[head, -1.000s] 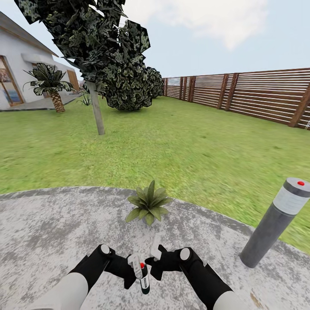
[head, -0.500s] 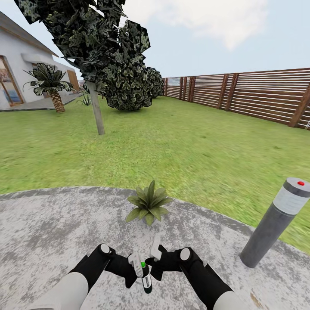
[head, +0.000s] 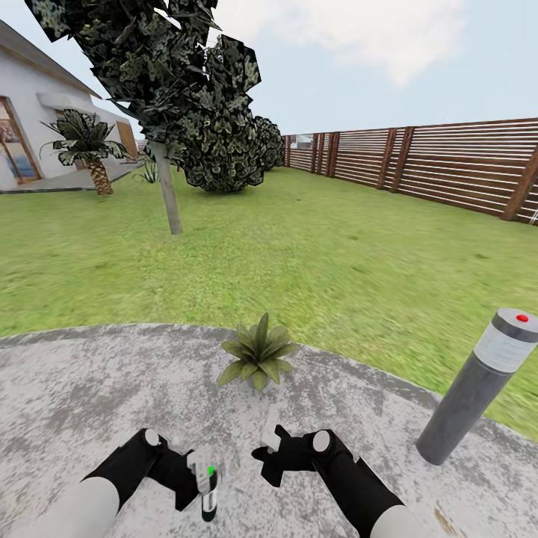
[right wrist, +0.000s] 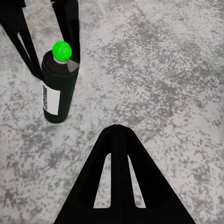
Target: Pick up the pesticide atomizer in the garden and spray insectifuge to fully cover both potted plants in the garden.
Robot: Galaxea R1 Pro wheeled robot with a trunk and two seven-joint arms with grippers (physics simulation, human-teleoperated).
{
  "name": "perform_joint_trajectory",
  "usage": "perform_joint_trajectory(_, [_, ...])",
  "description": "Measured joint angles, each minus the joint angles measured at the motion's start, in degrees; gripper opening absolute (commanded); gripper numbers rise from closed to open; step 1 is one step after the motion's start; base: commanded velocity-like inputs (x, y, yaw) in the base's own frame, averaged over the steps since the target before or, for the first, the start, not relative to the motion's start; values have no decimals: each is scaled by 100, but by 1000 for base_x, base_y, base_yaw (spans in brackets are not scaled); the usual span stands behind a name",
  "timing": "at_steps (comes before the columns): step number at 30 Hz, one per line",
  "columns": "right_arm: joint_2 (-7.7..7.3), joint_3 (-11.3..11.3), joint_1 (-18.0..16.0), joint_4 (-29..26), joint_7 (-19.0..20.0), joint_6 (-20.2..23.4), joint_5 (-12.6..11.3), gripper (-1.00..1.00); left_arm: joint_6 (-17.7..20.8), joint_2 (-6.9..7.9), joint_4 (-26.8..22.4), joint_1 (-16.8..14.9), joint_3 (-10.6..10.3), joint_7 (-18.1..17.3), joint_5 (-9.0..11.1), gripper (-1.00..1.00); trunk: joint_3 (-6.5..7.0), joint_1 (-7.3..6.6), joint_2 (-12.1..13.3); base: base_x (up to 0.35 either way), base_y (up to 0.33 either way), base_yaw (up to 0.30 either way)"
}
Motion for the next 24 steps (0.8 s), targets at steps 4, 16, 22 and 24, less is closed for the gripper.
perform_joint_trajectory(4, [-19,-7,0,19,0,-2,8,-100,22,235,0,2,19,32,-33,-100,0,0,0,0,0,0])
perform_joint_trajectory(16, [-450,-1305,56,426,-838,-193,-50,100,65,330,3,-4,1917,1372,180,-100,0,0,0,0,0,0])
perform_joint_trajectory(22, [-494,-2733,109,2318,-2825,-2062,-29,100,123,297,69,5,2432,1828,191,-100,-1,0,0,0,0,0])
perform_joint_trajectory(24, [-509,-2794,117,2849,-3485,-2608,-17,100,354,293,60,5,2476,1859,210,-100,-1,0,0,0,0,0])
